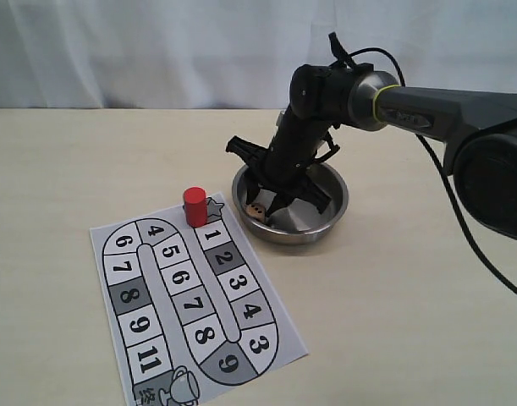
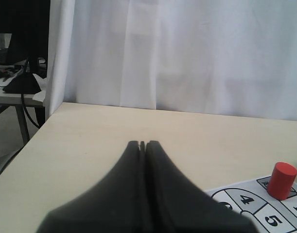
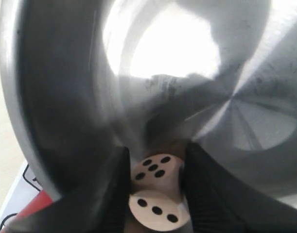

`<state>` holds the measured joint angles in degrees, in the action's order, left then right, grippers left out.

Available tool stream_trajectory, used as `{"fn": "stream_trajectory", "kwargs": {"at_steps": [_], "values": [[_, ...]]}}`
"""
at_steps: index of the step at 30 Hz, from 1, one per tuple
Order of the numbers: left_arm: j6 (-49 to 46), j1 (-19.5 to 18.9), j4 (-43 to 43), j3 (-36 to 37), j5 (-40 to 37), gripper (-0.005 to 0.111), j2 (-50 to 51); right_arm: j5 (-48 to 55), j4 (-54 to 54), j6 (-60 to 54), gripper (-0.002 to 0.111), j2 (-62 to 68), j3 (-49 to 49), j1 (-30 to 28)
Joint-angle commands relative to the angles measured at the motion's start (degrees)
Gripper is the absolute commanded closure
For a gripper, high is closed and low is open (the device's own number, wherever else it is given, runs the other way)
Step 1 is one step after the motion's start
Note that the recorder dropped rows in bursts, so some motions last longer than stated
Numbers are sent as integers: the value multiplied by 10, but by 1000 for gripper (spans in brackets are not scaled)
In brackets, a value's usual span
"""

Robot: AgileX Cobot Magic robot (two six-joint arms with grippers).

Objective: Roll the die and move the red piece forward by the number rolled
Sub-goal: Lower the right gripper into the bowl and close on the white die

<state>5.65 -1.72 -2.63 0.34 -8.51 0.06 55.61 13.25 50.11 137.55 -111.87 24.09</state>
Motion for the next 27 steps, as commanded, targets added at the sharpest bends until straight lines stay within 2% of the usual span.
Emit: {"fn": "stream_trajectory", "kwargs": {"at_steps": [1, 6, 15, 22, 27], "values": [[1, 4, 1, -3, 3, 107, -1, -1, -9, -47, 104, -22, 0, -12], [1, 4, 1, -3, 3, 107, -1, -13, -9, -155, 104, -49, 0, -26], [1, 4, 1, -3, 3, 107, -1, 16, -18, -160, 102, -54, 2, -33], [1, 4, 1, -3, 4, 107, -1, 29, -13, -160, 81, -54, 2, -33], [1, 4, 1, -3, 4, 107, -1, 57, -2, -153, 59, -54, 2, -32]]}}
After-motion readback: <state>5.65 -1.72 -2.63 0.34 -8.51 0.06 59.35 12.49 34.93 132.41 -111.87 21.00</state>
